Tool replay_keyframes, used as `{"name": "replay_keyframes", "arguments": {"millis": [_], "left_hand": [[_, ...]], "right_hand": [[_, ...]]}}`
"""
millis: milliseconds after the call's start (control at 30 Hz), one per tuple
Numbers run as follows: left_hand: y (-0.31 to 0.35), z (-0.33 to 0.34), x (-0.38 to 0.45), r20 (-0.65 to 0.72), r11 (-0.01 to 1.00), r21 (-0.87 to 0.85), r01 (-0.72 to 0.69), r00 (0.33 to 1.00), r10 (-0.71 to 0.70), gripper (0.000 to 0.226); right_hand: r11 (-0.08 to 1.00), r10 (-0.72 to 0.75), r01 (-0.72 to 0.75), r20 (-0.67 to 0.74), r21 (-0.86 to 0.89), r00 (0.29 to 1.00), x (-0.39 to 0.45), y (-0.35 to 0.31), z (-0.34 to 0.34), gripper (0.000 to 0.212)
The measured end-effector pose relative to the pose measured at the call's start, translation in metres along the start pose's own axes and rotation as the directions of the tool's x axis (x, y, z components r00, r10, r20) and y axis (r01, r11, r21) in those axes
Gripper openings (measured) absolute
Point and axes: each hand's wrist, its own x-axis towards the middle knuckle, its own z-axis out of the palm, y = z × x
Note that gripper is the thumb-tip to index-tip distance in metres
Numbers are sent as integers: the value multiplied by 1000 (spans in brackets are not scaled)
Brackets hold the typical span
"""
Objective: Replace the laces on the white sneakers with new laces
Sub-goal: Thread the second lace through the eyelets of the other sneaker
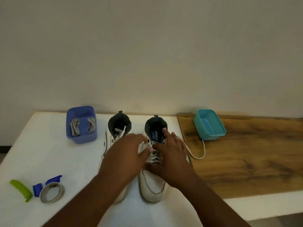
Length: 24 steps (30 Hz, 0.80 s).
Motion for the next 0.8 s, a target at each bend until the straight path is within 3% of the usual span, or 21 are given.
{"name": "replay_keyframes", "arguments": {"millis": [33, 133, 200, 233, 267, 300, 367, 400, 467, 533, 567, 667, 800], "left_hand": [[-3, 12, -2, 82, 999, 39, 17, 996, -20, 27], [-17, 31, 3, 113, 994, 99, 55, 991, -66, 32], [-22, 32, 4, 127, 979, 186, 83, 986, -108, 61], [-22, 26, 6, 52, 986, 141, 93, 993, -102, 69], [-15, 12, 6, -113, 994, -14, 105, 988, -106, 58], [-5, -2, 8, -310, 966, -245, 77, 938, -153, 40], [14, -36, 11, -539, 719, -684, -124, 750, -383, 28], [20, -49, 11, -577, 598, -760, -254, 686, -443, 28], [20, -53, 7, -553, 361, -833, -420, 667, -500, 33], [22, -55, 6, -407, 103, -897, -429, 715, -568, 35], [20, -59, 6, -361, 30, -906, -422, 737, -572, 33], [-14, -76, 10, -416, 26, -878, -479, 733, -538, 25], [-56, -78, 13, -559, 235, -825, -514, 679, -475, 23]], "right_hand": [[1000, -3, 3, -1, -4, 1000, 0, -1, 1, 58], [1000, -5, 4, -14, -19, 1000, 0, 0, 0, 58], [999, 3, -4, -9, -48, 1000, 0, 2, -1, 62], [999, 7, -7, -9, -54, 1000, -1, 3, -2, 63], [999, 7, -7, -9, -54, 1000, -1, 3, -2, 65], [999, 6, -7, -9, -52, 1000, -2, 3, -2, 67], [999, 6, -6, -8, -53, 1000, -2, 4, -1, 70], [998, 6, -7, -5, -57, 1000, -1, 4, -2, 71], [998, 15, -15, 4, -65, 1000, -1, 4, -3, 73], [997, 23, -23, 8, -70, 1000, -2, 4, -3, 73], [997, 22, -22, 2, -68, 1000, -2, 4, -3, 73], [999, 15, -16, -8, -49, 1000, -1, 5, -2, 73], [1000, 15, -15, 7, 22, 1000, 0, 8, 1, 81]]}}
